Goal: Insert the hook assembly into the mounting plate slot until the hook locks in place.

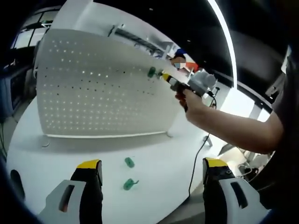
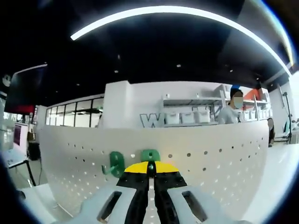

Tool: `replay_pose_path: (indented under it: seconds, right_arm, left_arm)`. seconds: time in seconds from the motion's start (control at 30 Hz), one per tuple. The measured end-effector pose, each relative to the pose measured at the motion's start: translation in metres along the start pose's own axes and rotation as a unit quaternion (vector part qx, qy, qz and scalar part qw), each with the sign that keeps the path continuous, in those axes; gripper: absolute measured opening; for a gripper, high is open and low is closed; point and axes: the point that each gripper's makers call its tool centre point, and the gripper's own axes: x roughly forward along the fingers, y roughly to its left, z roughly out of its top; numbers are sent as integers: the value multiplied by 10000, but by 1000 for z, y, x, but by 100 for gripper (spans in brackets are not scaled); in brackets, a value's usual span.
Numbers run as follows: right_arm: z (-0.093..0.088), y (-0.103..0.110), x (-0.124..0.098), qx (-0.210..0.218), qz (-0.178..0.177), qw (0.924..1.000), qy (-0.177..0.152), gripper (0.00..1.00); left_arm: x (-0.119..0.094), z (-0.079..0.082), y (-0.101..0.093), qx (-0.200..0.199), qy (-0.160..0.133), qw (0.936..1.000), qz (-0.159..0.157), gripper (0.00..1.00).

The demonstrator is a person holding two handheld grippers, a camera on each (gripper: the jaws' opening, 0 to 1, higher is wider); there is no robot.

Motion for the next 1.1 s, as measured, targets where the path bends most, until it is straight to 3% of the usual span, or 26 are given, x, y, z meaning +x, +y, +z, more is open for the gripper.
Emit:
replay_pose_path:
  seconds: [0.4, 0.5, 0.53, 0.77, 1.1]
  right_arm:
    - [-4, 0, 6, -197, -9, 9997, 132, 1]
    - [-8, 1, 8, -398, -48, 9985, 370, 1]
    - [-6, 1, 9, -451, -47, 9985, 297, 1]
    - [-9, 0, 8, -269, -88, 9989, 368, 0]
    - [-10, -2, 9, -388, -170, 9981, 449, 0]
  left_arm:
    - [4, 1, 3, -8, 12, 10000, 21, 90]
    - [5, 0, 3, -3, 29, 10000, 13, 90]
    - [5, 0, 2, 12, 37, 10000, 13, 90]
    - [5, 1, 0, 52, 30, 10000, -8, 90]
    - [2, 1, 0, 44, -4, 10000, 35, 90]
